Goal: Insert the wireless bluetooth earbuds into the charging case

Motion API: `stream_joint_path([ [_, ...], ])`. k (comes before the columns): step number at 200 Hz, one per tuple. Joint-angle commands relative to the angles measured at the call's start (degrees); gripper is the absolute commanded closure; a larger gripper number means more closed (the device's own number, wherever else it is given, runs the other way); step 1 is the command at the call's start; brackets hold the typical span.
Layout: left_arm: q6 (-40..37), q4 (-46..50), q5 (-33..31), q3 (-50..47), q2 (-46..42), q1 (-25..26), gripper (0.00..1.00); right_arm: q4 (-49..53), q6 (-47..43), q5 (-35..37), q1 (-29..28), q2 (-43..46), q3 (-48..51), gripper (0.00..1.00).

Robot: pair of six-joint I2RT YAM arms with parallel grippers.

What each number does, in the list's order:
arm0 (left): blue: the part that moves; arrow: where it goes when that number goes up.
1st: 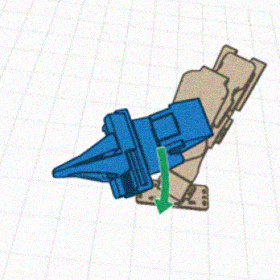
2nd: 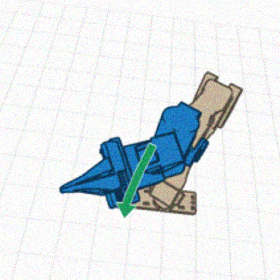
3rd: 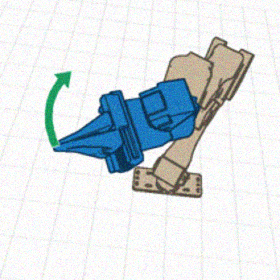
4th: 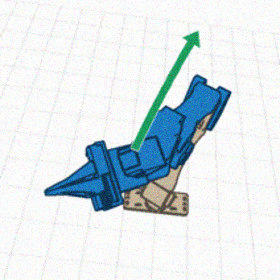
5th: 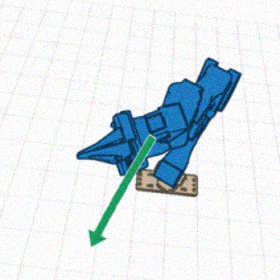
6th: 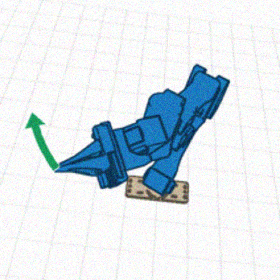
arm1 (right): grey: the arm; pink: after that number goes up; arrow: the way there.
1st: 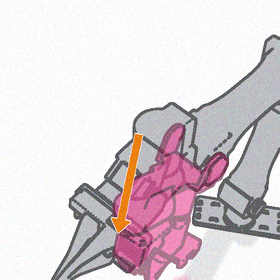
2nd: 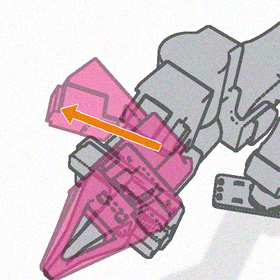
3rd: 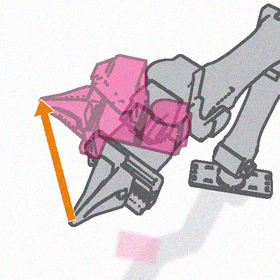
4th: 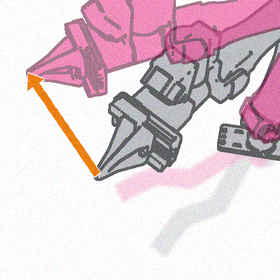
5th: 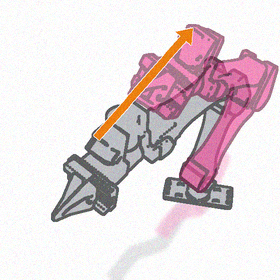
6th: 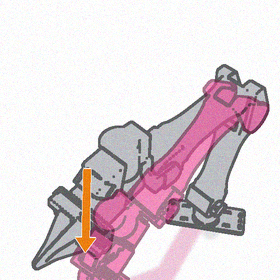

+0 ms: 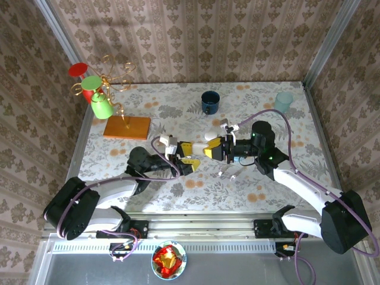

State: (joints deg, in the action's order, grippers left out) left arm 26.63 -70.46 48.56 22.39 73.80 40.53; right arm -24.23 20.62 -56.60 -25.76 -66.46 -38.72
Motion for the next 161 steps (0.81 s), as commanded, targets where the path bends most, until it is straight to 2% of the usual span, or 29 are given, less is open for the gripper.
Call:
stream_joint_path([
  [1,1.05,-2.98,2.99,2.12,0.02,0.69,0.43,1.38,-2.1,-1.76,-0.43,0.35,-1.27,0.88],
  [57,0.99,-3.0,2.68,2.48,0.64,1.0,0.6,5.48,-4.36,-1.54,-0.52,0.88,-1.89,0.88],
  [87,0.55,-2.96,2.73,2.28,0.66,0.97,0.86,5.75,-4.02,-0.77,-0.5,1.55,-1.94,0.88],
  [102,-0.42,-2.94,2.51,2.05,0.7,1.01,0.95,6.17,-3.24,1.32,-0.55,2.22,-1.94,0.83],
  [119,-1.35,-3.01,1.8,1.78,0.76,0.98,1.0,6.85,-1.85,4.31,-0.52,3.03,-1.92,0.73],
  [133,-2.03,-2.96,1.79,1.78,0.72,0.96,1.0,8.11,-1.4,7.69,-0.5,3.35,-2.09,0.64],
  [161,-4.15,-2.85,2.36,1.56,0.73,0.98,1.0,9.53,0.71,12.52,-0.43,3.44,-2.93,0.56],
])
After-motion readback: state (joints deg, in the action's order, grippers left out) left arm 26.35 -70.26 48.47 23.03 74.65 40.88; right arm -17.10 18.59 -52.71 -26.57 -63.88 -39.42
